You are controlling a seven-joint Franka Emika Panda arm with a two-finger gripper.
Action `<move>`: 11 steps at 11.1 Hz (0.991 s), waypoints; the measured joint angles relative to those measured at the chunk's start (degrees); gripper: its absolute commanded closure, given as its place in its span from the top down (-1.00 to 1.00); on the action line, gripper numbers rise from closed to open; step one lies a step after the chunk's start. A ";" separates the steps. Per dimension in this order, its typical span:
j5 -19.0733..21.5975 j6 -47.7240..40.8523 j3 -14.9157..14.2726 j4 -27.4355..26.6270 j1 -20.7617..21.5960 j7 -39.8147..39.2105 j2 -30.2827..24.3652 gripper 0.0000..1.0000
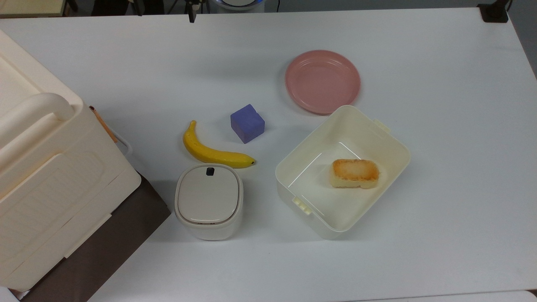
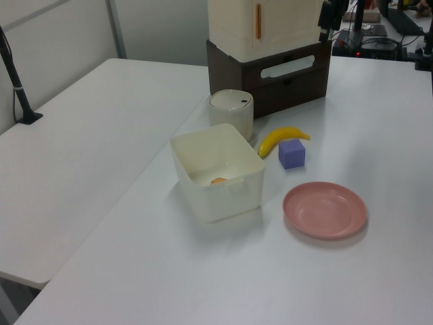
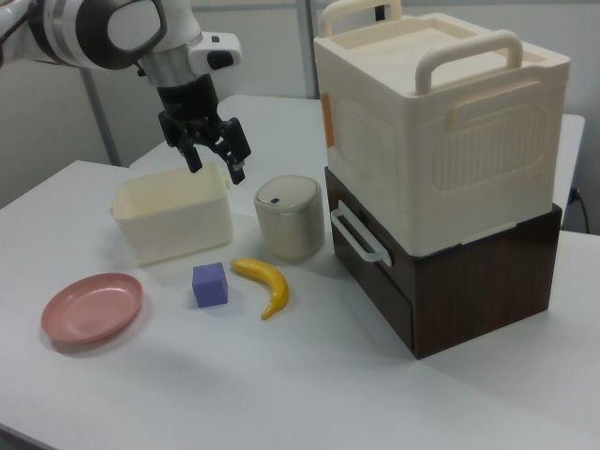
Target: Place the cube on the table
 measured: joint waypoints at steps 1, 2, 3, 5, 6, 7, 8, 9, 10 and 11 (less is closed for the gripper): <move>0.00 -0.18 0.00 -0.15 0.00 -0.86 0.00 1.00; 0.00 -0.22 0.10 -0.27 -0.09 -1.28 0.00 1.00; 0.00 -0.22 0.73 -0.32 -0.63 -1.51 0.00 1.00; 0.00 -0.23 3.90 -0.32 -3.62 -1.53 0.00 1.00; 0.08 -0.42 4.80 -0.32 -4.54 -1.53 0.00 1.00; 0.20 -0.80 5.05 -0.32 -4.82 -1.53 0.00 1.00; 0.53 -1.45 5.06 -0.33 -4.86 -1.53 0.00 1.00; 1.76 -2.16 5.06 -0.34 -4.89 -1.52 0.03 1.00; 2.80 -2.60 5.07 -0.34 -4.90 -1.52 0.04 1.00; 3.26 -2.64 5.07 -0.34 -4.90 -1.52 0.05 1.00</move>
